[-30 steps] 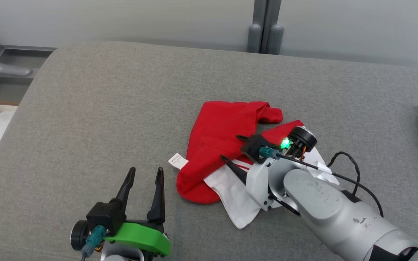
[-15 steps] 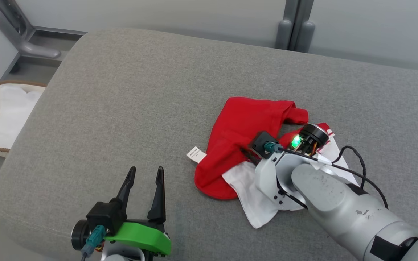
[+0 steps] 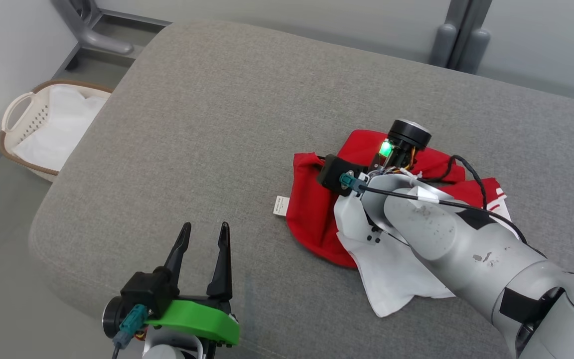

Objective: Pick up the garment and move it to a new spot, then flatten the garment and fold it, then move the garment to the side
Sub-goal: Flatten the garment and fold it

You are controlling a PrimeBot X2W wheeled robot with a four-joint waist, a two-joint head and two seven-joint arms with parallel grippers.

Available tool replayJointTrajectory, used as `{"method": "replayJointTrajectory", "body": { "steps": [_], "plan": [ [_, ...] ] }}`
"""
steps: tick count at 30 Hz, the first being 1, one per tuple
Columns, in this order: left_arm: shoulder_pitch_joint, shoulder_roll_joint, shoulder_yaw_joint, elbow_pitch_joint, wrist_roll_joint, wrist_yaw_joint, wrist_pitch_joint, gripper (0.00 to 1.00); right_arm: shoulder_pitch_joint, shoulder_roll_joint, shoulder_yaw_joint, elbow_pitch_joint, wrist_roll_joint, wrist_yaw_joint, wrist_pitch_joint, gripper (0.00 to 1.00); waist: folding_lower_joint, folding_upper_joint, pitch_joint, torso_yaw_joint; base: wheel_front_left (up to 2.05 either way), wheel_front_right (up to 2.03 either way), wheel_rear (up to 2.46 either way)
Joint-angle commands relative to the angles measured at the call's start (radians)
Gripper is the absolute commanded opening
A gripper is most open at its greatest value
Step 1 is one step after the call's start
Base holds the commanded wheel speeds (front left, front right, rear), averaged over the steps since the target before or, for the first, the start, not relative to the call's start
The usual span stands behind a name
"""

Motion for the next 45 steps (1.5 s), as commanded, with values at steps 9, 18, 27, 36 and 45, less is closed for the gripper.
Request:
{"method": "replayJointTrajectory", "body": {
  "steps": [9,18,27,36,45],
  "plan": [
    [-0.006,0.001,0.005,-0.007,-0.020,0.016,0.000,1.00,-0.048,-0.003,0.071,-0.059,0.073,-0.002,-0.049,1.00,0.0000,0.0000,0.023,0.026,0.00,0.00,0.00],
    [-0.001,0.001,0.041,-0.012,0.005,0.013,0.000,1.00,-0.048,-0.030,-0.084,-0.106,0.096,-0.002,-0.058,1.00,0.0000,0.0000,0.002,-0.085,0.00,0.00,0.00],
    [0.021,0.002,0.073,-0.014,0.038,0.002,0.000,1.00,0.142,-0.139,-0.271,-0.234,0.093,-0.002,-0.058,1.00,0.0000,0.0000,-0.024,-0.227,0.00,0.00,0.00],
    [0.021,0.002,0.072,-0.011,0.051,-0.006,0.000,1.00,0.405,-0.187,-0.404,-0.391,0.083,-0.002,-0.057,1.00,0.0000,0.0000,-0.022,-0.298,0.00,0.00,0.00],
    [0.007,0.002,0.076,-0.004,0.055,-0.018,0.000,1.00,0.527,-0.204,-0.429,-0.478,0.102,-0.002,0.044,1.00,0.0000,0.0000,0.001,-0.287,0.00,0.00,0.00]
  ]
}}
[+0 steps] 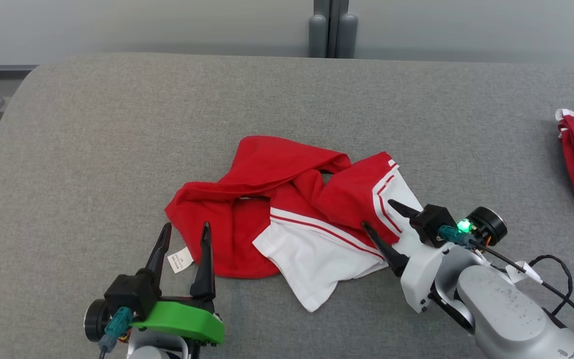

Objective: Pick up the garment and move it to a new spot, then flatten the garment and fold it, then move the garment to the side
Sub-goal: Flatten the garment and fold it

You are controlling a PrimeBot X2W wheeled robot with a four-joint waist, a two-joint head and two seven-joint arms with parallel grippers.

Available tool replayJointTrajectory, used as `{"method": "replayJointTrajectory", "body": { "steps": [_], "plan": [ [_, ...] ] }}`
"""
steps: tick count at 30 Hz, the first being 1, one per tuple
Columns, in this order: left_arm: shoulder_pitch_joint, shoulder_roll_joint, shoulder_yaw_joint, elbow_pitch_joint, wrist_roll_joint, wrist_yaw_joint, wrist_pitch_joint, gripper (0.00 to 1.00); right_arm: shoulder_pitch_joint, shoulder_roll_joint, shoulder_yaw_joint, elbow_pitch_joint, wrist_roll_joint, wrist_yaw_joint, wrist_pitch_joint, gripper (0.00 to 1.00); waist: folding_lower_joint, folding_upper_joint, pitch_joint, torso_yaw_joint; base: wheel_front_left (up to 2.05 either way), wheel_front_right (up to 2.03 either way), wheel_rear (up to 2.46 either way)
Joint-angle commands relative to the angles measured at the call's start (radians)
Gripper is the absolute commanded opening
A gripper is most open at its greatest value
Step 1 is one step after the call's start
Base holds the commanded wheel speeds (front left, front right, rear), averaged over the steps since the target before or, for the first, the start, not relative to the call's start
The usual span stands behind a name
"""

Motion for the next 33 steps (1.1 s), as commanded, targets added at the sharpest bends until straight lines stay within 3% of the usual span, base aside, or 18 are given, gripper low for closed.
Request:
{"method": "replayJointTrajectory", "body": {
  "steps": [1,3,4,5,6,7,16,30,31,32,33],
  "plan": [
    [-0.015,0.002,0.001,0.003,0.003,-0.003,0.000,1.00,0.012,0.006,0.001,-0.004,0.005,-0.002,0.010,1.00,0.0000,-0.0001,0.010,0.013,0.00,0.00,0.00],
    [-0.021,0.002,-0.004,0.005,0.002,-0.002,0.000,1.00,-0.006,0.007,0.013,0.004,0.003,-0.002,0.024,1.00,0.0000,-0.0001,0.016,0.025,0.00,0.00,0.00],
    [-0.023,0.002,-0.006,0.004,0.000,-0.001,0.000,1.00,-0.015,0.011,0.020,0.006,0.007,-0.002,0.030,0.79,0.0000,-0.0001,0.018,0.031,0.00,0.00,0.00],
    [-0.023,0.002,-0.010,0.005,-0.003,0.001,0.000,1.00,-0.026,0.015,0.028,0.010,0.012,-0.002,0.037,0.36,0.0000,-0.0001,0.020,0.040,0.00,0.00,0.00],
    [-0.022,0.002,-0.010,0.005,-0.005,0.004,0.000,1.00,-0.035,0.020,0.034,0.010,0.020,-0.002,0.040,0.14,0.0000,-0.0001,0.021,0.045,0.00,0.00,0.00],
    [-0.022,0.002,-0.011,0.006,-0.006,0.004,0.000,1.00,-0.048,0.023,0.033,0.010,0.026,-0.002,0.041,0.00,0.0000,-0.0001,0.023,0.053,0.00,0.00,0.00],
    [-0.016,0.002,-0.023,0.006,-0.015,0.005,0.000,1.00,-0.214,0.050,-0.137,0.063,0.099,-0.002,0.036,0.00,0.0000,-0.0001,0.027,0.096,0.00,0.00,0.00],
    [-0.045,0.002,-0.067,0.005,-0.035,0.010,0.000,1.00,-0.508,0.027,-0.387,0.459,-0.022,-0.002,-0.026,0.00,0.0000,-0.0001,0.074,0.176,0.00,0.00,0.00],
    [-0.047,0.002,-0.068,0.005,-0.036,0.011,0.000,1.00,-0.517,0.029,-0.394,0.482,-0.029,-0.002,-0.030,0.11,0.0000,-0.0001,0.077,0.177,0.00,0.00,0.00],
    [-0.050,0.002,-0.068,0.004,-0.037,0.012,0.000,1.00,-0.527,0.032,-0.398,0.506,-0.037,-0.002,-0.036,0.33,0.0000,-0.0001,0.081,0.177,0.00,0.00,0.00],
    [-0.051,0.002,-0.067,0.003,-0.038,0.013,0.000,1.00,-0.534,0.036,-0.400,0.520,-0.042,-0.002,-0.042,1.00,0.0000,-0.0001,0.085,0.175,0.00,0.00,0.00]
  ]
}}
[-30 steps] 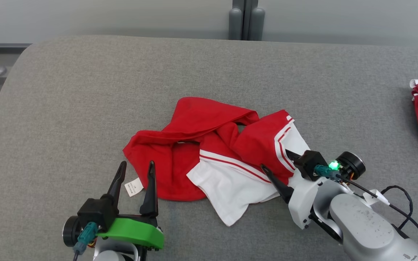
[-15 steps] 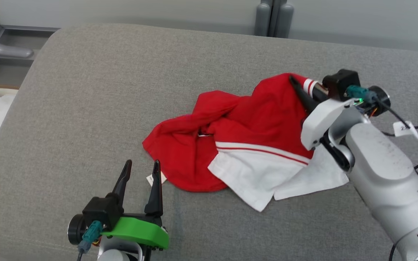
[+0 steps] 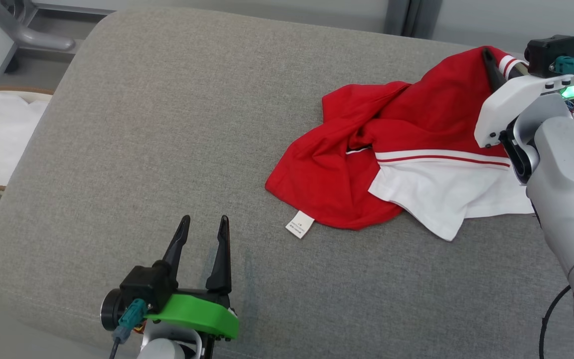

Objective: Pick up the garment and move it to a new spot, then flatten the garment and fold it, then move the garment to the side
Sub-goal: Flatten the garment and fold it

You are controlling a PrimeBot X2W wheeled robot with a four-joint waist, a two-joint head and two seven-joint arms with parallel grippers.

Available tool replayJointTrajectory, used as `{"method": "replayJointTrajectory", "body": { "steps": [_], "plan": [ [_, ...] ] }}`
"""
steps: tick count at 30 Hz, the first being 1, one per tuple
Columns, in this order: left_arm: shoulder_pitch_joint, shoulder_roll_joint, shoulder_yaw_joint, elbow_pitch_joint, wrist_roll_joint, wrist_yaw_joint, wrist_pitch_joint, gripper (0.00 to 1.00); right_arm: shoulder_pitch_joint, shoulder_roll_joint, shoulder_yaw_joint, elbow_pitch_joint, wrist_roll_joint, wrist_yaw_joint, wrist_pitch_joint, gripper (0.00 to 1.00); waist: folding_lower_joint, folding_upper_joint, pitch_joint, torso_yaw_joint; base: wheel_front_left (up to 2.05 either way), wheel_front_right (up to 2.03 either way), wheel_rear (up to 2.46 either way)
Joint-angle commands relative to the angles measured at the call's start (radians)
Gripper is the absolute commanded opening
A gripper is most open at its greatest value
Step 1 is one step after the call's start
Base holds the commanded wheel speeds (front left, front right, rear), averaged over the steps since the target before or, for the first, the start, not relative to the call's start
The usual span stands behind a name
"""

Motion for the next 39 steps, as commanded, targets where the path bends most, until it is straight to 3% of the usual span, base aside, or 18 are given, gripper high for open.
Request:
{"method": "replayJointTrajectory", "body": {
  "steps": [1,8,22,30,39],
  "plan": [
    [-0.019,0.002,0.005,-0.003,-0.002,0.005,0.000,1.00,-0.014,0.003,-0.008,0.021,-0.008,-0.002,-0.016,1.00,0.0000,-0.0001,0.011,-0.001,0.00,0.00,0.00],
    [-0.014,0.002,0.020,-0.006,0.002,0.012,0.000,1.00,0.026,-0.003,0.025,0.034,-0.010,-0.002,-0.055,1.00,0.0000,-0.0001,0.002,-0.043,0.00,0.00,0.00],
    [0.018,0.002,0.049,-0.010,0.034,-0.001,0.000,1.00,0.357,0.003,0.100,-0.228,0.103,-0.002,-0.068,1.00,0.0000,-0.0001,-0.032,-0.170,0.00,0.00,0.00],
    [-0.002,0.002,0.045,-0.007,0.038,-0.009,0.000,1.00,0.469,0.044,0.137,-0.304,0.165,-0.002,-0.013,1.00,0.0000,-0.0001,-0.012,-0.174,0.00,0.00,0.00],
    [-0.017,0.002,0.043,0.000,0.035,-0.007,0.000,1.00,0.441,0.064,0.128,-0.264,0.202,-0.002,0.026,1.00,0.0000,-0.0001,0.000,-0.132,0.00,0.00,0.00]
  ]
}}
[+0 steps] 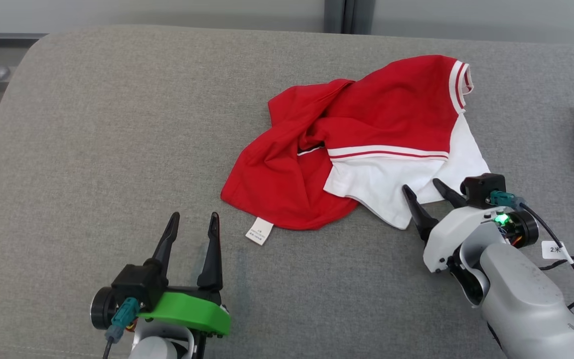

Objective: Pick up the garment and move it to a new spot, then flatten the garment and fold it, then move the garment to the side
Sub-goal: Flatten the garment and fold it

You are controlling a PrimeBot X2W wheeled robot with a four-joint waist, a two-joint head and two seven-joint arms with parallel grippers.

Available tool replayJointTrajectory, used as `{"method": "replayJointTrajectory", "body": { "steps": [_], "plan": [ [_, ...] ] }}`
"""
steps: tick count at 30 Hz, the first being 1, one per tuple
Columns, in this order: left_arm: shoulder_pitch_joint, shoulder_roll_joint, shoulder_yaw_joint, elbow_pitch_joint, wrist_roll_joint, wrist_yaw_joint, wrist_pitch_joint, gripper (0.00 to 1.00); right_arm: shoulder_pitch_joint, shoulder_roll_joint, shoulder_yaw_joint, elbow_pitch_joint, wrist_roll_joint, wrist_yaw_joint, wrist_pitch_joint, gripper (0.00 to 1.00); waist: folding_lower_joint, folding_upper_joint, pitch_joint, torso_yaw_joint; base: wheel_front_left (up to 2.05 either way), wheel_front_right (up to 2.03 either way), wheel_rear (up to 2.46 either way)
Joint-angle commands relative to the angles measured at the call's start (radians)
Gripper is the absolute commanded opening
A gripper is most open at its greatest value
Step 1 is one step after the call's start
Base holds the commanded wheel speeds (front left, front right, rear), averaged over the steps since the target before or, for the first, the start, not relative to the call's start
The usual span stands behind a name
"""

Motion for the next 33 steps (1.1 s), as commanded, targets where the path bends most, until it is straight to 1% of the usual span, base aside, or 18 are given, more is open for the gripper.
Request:
{"method": "replayJointTrajectory", "body": {
  "steps": [1,14,15,16,17,18,19,26,33],
  "plan": [
    [-0.016,0.002,0.002,0.002,-0.002,0.002,0.000,1.00,-0.016,0.002,-0.001,0.008,0.011,-0.002,0.005,1.00,0.0000,-0.0001,0.004,0.012,0.00,0.00,0.00],
    [-0.022,0.002,0.003,0.001,-0.006,0.006,0.000,1.00,-0.096,0.004,0.030,0.039,0.050,-0.002,-0.019,1.00,0.0000,-0.0001,0.012,0.023,0.00,0.00,0.00],
    [-0.021,0.002,0.005,0.002,-0.005,0.006,0.000,1.00,-0.100,0.000,0.033,0.044,0.053,-0.002,-0.019,0.81,0.0000,-0.0001,0.012,0.022,0.00,0.00,0.00],
    [-0.020,0.002,0.006,0.003,-0.003,0.006,0.000,1.00,-0.105,-0.003,0.034,0.050,0.054,-0.002,-0.019,0.48,0.0000,-0.0001,0.011,0.021,0.00,0.00,0.00],
    [-0.020,0.002,0.006,0.004,-0.001,0.005,0.000,1.00,-0.112,-0.004,0.037,0.058,0.054,-0.002,-0.018,0.35,0.0000,-0.0001,0.010,0.021,0.00,0.00,0.00],
    [-0.020,0.002,0.007,0.004,0.000,0.004,0.000,1.00,-0.119,-0.002,0.041,0.065,0.053,-0.002,-0.014,0.16,0.0000,-0.0001,0.010,0.021,0.00,0.00,0.00],
    [-0.021,0.002,0.008,0.004,0.001,0.003,0.000,1.00,-0.127,0.002,0.044,0.076,0.053,-0.002,-0.011,0.00,0.0000,-0.0001,0.010,0.021,0.00,0.00,0.00],
    [-0.017,0.002,0.003,0.006,0.005,-0.002,0.000,1.00,-0.200,0.008,0.065,0.110,0.036,-0.002,-0.048,0.00,0.0000,-0.0001,0.004,0.029,0.00,0.00,0.00],
    [-0.001,0.002,-0.009,0.006,-0.008,0.002,0.000,1.00,-0.274,-0.015,0.077,0.122,0.008,-0.002,-0.066,0.00,0.0000,-0.0001,-0.012,0.050,0.00,0.00,0.00]
  ]
}}
